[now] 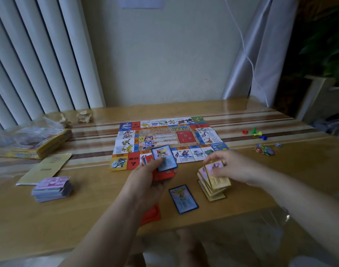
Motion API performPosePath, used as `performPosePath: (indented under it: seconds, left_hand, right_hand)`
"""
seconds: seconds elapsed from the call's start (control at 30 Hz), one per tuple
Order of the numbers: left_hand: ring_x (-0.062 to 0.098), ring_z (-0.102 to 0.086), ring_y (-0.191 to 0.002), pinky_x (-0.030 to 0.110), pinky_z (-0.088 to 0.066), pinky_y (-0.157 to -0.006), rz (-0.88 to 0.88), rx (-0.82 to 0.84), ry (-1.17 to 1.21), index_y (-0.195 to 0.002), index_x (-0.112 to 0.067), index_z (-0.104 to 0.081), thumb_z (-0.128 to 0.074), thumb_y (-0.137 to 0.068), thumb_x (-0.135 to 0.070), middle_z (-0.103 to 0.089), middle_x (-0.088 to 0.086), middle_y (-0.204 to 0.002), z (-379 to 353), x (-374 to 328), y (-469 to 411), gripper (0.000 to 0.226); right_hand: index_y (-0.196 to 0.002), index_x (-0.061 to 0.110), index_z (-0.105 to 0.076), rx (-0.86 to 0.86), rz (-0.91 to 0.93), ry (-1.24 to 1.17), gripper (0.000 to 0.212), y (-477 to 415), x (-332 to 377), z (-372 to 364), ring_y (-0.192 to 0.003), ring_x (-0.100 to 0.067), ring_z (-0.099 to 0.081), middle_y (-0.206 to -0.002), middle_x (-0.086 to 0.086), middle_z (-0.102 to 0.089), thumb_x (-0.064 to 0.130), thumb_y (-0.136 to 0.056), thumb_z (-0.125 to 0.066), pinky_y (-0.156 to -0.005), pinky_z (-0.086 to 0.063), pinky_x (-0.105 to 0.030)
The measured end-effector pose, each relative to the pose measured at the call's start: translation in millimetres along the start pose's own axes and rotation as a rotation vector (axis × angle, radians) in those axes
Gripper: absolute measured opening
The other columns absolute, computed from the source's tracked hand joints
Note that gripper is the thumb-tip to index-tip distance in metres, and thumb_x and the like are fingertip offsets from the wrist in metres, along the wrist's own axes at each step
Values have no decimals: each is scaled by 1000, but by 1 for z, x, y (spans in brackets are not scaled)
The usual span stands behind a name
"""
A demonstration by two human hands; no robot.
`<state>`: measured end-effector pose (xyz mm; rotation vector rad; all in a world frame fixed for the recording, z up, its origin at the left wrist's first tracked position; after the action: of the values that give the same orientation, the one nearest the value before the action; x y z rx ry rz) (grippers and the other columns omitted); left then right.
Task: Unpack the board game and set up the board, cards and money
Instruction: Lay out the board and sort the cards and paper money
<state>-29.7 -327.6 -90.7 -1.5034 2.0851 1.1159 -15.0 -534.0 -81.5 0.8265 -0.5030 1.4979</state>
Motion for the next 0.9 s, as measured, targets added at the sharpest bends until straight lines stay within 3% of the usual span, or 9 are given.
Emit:
performPosePath:
  seconds: [0.1,0.23,0.3,0.43,0.53,0.63,0.77,0.9]
  left_hand:
    - [33,-62,-94,42,-52,-66,24,-34,52,-111,2,-51,-56,-91,-3,-61,25,-106,4,-5,2,22]
    - [37,-60,-100,46,-51,-68,35,4,42,-104,0,-51,-52,-90,2,-59,27,-110,6,-7,10,14]
    - [37,-63,-95,46,-56,-67,46,48,-32,-102,0,-51,-49,-90,6,-63,26,-105,7,-5,12,13]
    - [27,-71,-79,37,-59,-66,55,164,-249,-101,-2,-59,-55,-84,6,-72,19,-87,5,3,16,19]
    - [27,-71,-85,36,-60,-71,29,199,-330,-108,-4,-60,-61,-76,4,-73,17,-94,6,5,18,33]
    - [25,-72,-80,32,-60,-61,-7,176,-341,-111,-3,-58,-60,-83,3,-73,16,-91,11,5,20,29]
    - [23,-71,-81,34,-59,-68,-43,80,-192,-108,-5,-58,-58,-86,-2,-73,16,-92,25,-7,17,22]
    - [30,-67,-94,43,-53,-87,-45,52,54,-100,0,-54,-49,-89,3,-69,25,-97,36,-25,21,12]
  right_hand:
    - [-114,27,-61,-22,17,316,34,2,-3,-10,-82,-8,-57,-102,9,-58,23,-82,-72,-73,-45,-26]
    - [-120,36,-55,-199,71,529,46,6,8,-10,-116,-9,-42,-122,12,-45,42,-77,-72,-98,-38,-32]
    - [-114,36,-57,-242,163,344,35,9,24,-10,-106,-4,-47,-120,14,-50,44,-82,-67,-90,-40,-27]
    - [-109,31,-59,-31,207,-117,27,13,53,-26,-86,-1,-61,-99,11,-67,46,-87,-58,-77,-46,-21]
    - [-100,30,-62,-83,240,-118,15,8,59,-32,-69,-11,-59,-73,1,-62,30,-86,-67,-77,-48,-30]
    - [-94,29,-62,-93,222,-157,12,3,57,-35,-57,-2,-53,-59,10,-55,23,-86,-69,-70,-44,-25]
    - [-102,22,-63,-129,152,-217,15,-2,49,-34,-72,-2,-65,-70,4,-67,20,-87,-67,-72,-46,-23]
    - [-94,26,-61,22,109,10,12,3,38,-44,-49,5,-48,-59,13,-59,20,-86,-68,-53,-37,-12]
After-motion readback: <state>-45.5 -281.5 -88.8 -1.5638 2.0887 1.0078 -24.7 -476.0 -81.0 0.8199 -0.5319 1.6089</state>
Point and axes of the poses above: each hand's wrist, its own y-axis away from the middle knuckle, its own z-axis out of the back of the hand, x = y × z, the point moved 3 cm from there along -y, towards the middle knuckle
